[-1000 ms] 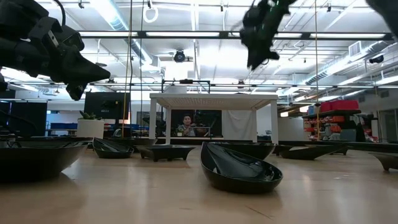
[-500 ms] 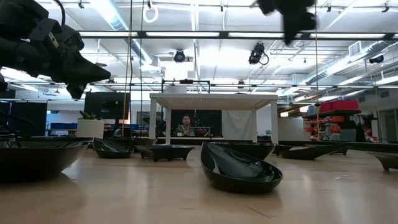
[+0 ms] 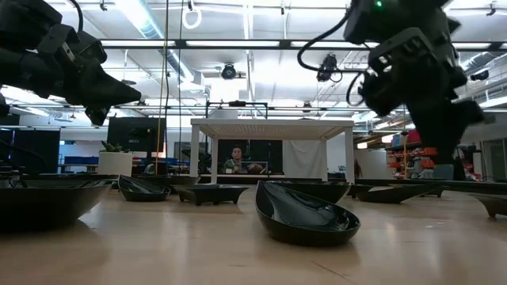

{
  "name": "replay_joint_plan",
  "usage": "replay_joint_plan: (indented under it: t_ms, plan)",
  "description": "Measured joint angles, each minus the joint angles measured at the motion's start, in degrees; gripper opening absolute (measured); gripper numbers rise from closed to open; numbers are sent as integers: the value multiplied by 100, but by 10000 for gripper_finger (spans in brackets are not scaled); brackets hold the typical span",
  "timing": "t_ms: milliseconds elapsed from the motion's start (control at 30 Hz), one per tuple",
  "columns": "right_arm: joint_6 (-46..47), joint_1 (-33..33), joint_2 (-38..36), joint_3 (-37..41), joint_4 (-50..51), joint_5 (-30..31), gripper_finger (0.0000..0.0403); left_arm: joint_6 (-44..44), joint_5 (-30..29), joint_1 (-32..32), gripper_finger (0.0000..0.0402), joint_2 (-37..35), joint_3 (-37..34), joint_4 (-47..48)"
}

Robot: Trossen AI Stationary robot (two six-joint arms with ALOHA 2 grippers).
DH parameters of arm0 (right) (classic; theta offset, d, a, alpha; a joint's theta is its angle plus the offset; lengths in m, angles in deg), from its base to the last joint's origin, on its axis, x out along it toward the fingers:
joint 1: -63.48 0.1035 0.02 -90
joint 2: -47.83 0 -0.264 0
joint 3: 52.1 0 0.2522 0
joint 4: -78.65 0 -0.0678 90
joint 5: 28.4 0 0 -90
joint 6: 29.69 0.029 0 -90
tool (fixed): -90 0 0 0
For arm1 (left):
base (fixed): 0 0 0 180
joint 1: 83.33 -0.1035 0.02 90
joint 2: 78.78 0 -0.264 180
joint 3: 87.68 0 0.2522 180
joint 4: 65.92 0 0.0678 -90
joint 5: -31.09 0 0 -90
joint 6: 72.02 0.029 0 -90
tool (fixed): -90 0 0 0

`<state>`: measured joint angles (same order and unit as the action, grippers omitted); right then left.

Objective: Pick & Place Mini shaped plates
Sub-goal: Put the black drop-shaped plate on the shelf

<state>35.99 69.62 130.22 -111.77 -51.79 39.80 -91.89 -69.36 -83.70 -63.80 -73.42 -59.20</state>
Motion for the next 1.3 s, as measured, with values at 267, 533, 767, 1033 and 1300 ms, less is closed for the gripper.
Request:
replay_joint_plan:
  t_ms: [267,533,767,1033,1300]
  plan:
    - [608,197,0,715,-1602,-417,189,3,0,1,7,2,0,1]
    - [461,723,0,713,-2475,-396,157,14,-154,0,7,1,-2,0]
    - [439,1145,94,712,-3297,172,78,14,-220,1,7,2,-2,-1]
    - [245,1188,582,711,-3484,508,10,12,-370,0,7,2,-2,-28]
    - [399,1094,683,711,-2667,1623,4,1,-390,1,7,0,-2,-34]
